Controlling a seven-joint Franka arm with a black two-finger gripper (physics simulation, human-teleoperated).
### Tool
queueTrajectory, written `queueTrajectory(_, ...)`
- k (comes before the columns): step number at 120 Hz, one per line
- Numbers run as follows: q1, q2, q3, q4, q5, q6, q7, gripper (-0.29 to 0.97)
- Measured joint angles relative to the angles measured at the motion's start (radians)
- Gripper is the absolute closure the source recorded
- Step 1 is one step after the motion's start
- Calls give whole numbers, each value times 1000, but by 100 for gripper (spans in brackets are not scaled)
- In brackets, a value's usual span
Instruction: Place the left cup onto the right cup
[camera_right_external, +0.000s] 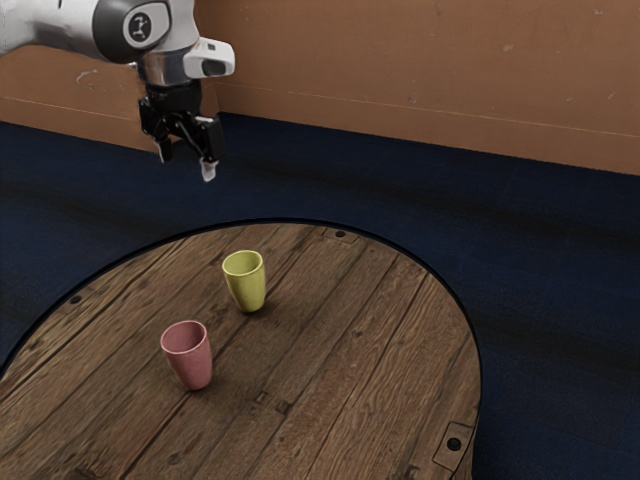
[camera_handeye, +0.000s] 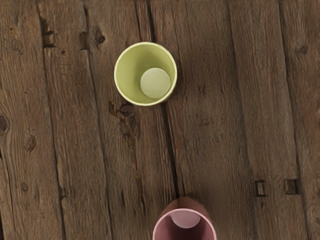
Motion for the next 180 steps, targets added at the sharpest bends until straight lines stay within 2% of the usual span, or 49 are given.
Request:
queueTrajectory(24,3,14,1,-4,-41,-1,-1,0)
queueTrajectory(58,18,61,8,-43,-59,9,-3,0)
queueTrajectory(83,17,82,9,-190,-66,110,-13,0)
queueTrajectory(108,18,111,8,-265,-75,213,-22,0)
queueTrajectory(118,21,155,8,-245,-76,237,-24,0)
queueTrajectory(153,36,356,0,18,-86,265,-26,0)
queueTrajectory(180,57,415,-10,44,-117,273,-27,0)
